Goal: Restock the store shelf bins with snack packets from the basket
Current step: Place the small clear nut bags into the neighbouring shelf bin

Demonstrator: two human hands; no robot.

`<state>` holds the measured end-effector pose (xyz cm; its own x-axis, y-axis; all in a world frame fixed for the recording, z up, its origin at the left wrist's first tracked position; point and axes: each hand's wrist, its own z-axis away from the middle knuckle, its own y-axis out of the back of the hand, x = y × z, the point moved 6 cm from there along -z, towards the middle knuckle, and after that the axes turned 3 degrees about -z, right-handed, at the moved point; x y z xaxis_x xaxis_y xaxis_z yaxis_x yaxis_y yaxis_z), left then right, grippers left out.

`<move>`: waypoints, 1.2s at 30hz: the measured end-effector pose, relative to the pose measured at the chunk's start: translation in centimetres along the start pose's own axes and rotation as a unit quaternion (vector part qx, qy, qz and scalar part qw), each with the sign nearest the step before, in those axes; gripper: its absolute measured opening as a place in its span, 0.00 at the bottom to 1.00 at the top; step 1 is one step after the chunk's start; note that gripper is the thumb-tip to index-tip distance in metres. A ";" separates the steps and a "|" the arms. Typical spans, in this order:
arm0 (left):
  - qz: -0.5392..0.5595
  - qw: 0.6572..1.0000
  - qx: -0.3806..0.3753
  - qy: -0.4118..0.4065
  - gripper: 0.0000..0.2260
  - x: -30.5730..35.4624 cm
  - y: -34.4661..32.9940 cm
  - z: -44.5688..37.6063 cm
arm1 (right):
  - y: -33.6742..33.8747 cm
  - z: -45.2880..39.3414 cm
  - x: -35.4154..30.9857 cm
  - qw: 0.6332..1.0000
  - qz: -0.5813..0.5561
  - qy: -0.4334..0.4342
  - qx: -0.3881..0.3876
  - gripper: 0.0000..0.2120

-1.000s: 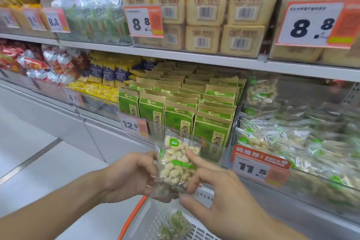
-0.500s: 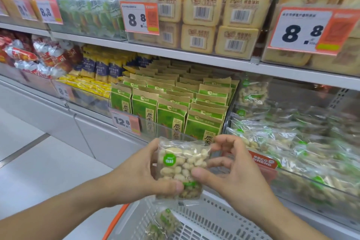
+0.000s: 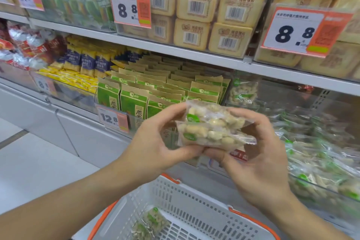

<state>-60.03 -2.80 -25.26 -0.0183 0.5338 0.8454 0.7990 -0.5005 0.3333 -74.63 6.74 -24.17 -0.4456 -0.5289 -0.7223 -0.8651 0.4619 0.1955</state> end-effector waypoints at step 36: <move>-0.361 0.928 -0.090 -0.030 0.24 -2.6 -7.8 -0.4 | 9.5 -8.3 13.3 0.910 0.291 -0.296 -0.001 0.25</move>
<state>-66.41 -0.53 -29.88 -0.4719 0.8082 0.3524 0.4790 -0.1006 0.8720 -90.70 -1.81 -26.39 -0.6275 0.2811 -0.7261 -0.5228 0.5389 0.6605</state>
